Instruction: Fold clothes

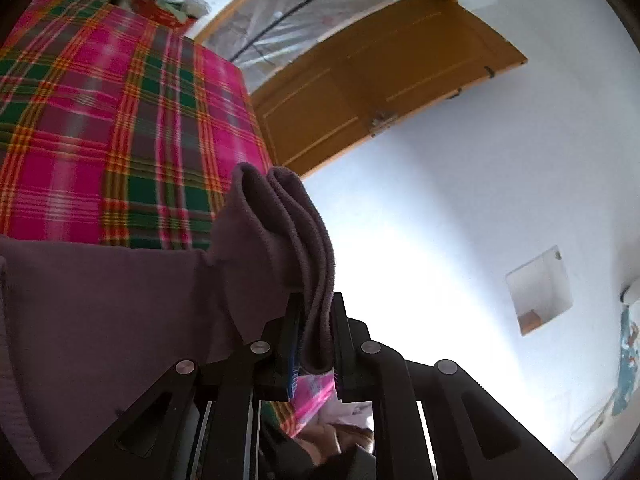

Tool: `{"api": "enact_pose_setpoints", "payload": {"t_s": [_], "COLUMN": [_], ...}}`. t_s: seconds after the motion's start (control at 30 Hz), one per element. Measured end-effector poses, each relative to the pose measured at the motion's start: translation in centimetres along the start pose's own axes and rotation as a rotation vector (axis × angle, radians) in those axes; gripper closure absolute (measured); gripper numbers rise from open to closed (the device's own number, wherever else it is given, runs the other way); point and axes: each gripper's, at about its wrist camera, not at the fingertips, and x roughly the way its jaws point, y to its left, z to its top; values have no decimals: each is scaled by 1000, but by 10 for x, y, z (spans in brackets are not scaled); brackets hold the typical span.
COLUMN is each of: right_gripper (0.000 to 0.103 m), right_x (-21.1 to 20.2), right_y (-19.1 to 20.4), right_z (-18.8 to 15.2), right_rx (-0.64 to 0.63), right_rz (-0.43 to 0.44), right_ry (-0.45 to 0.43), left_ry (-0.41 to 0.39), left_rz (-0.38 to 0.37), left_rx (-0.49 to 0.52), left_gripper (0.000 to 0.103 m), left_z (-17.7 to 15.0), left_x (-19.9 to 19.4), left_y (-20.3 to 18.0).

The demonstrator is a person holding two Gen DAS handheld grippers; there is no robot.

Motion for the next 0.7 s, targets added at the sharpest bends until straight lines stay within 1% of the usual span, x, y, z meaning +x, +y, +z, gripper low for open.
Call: {"api": "enact_pose_setpoints", "payload": {"t_s": [0.1, 0.13, 0.2, 0.27, 0.37, 0.43, 0.5, 0.63, 0.7], "right_gripper": [53, 57, 58, 58, 57, 57, 57, 57, 57], "right_x": [7, 7, 1, -8, -15, -19, -24, -28, -30], "right_y": [-16, -20, -25, -28, -37, -40, -40, -33, -34], "right_z": [-2, -3, -5, -7, -14, -17, -20, -27, -30], "right_rx": [63, 78, 82, 79, 98, 99, 85, 16, 10], "right_rz": [-55, -70, -93, -139, -164, -171, -186, -240, -253], "right_ry": [48, 61, 54, 45, 58, 68, 73, 61, 55], "left_ry": [9, 9, 3, 1, -6, -12, -10, 5, -2], "left_rz": [-13, -14, -18, -24, -31, -37, -36, -21, -16], "left_rx": [-6, -4, -9, -6, -3, -5, -9, -53, -79], "left_gripper": [90, 90, 92, 93, 93, 93, 93, 93, 93], "left_z": [1, 1, 2, 4, 8, 10, 1, 0, 0], "left_x": [1, 1, 2, 3, 2, 4, -3, 2, 0], "left_y": [-1, -1, -1, -2, -2, 0, 1, 16, 25]}}
